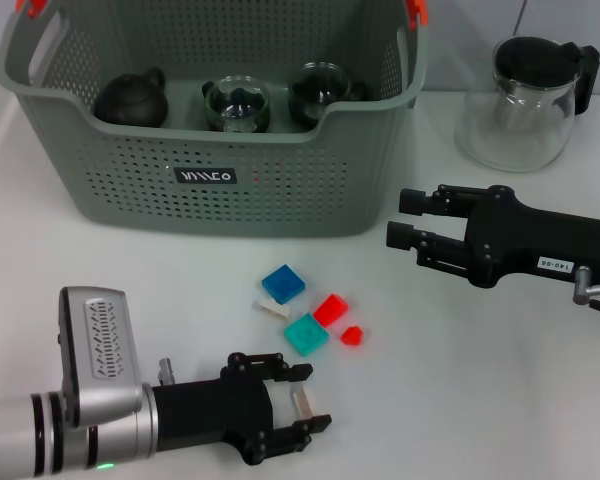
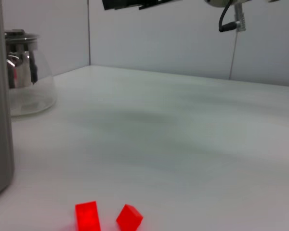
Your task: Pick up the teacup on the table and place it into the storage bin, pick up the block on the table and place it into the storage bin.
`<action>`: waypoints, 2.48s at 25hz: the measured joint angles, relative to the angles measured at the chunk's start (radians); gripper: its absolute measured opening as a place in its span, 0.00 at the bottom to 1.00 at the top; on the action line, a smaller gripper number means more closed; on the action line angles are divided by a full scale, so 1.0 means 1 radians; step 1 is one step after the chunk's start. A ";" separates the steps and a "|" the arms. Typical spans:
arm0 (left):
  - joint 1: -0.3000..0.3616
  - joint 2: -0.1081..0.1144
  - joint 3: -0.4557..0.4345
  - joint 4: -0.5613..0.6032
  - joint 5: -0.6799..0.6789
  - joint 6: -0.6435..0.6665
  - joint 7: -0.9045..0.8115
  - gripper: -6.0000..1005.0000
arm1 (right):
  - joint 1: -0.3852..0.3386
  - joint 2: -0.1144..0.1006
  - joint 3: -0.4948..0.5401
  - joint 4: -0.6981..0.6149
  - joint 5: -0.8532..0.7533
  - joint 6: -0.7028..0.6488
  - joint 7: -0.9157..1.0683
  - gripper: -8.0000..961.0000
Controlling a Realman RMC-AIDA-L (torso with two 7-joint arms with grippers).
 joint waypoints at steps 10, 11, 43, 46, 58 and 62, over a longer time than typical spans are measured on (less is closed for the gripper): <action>-0.007 0.006 0.000 0.007 0.002 0.002 -0.013 0.51 | 0.000 -0.001 0.001 0.000 0.000 0.000 0.000 0.54; -0.007 0.007 0.000 0.009 0.002 0.005 -0.014 0.49 | 0.000 -0.001 0.001 0.000 0.000 0.000 0.000 0.54; -0.120 0.115 -0.438 0.408 -0.237 0.438 -0.659 0.41 | 0.010 0.004 0.001 -0.001 0.000 0.000 0.000 0.54; -0.181 0.133 -0.426 0.416 -0.258 0.353 -0.758 0.42 | 0.011 0.006 0.001 -0.001 0.000 0.000 0.000 0.54; -0.338 0.162 0.114 0.763 0.187 -0.132 -1.378 0.42 | 0.012 0.005 0.001 0.000 0.000 0.005 0.000 0.54; -0.399 0.137 0.147 0.727 0.366 -0.222 -1.504 0.42 | 0.016 0.006 0.000 0.000 -0.003 0.008 0.000 0.54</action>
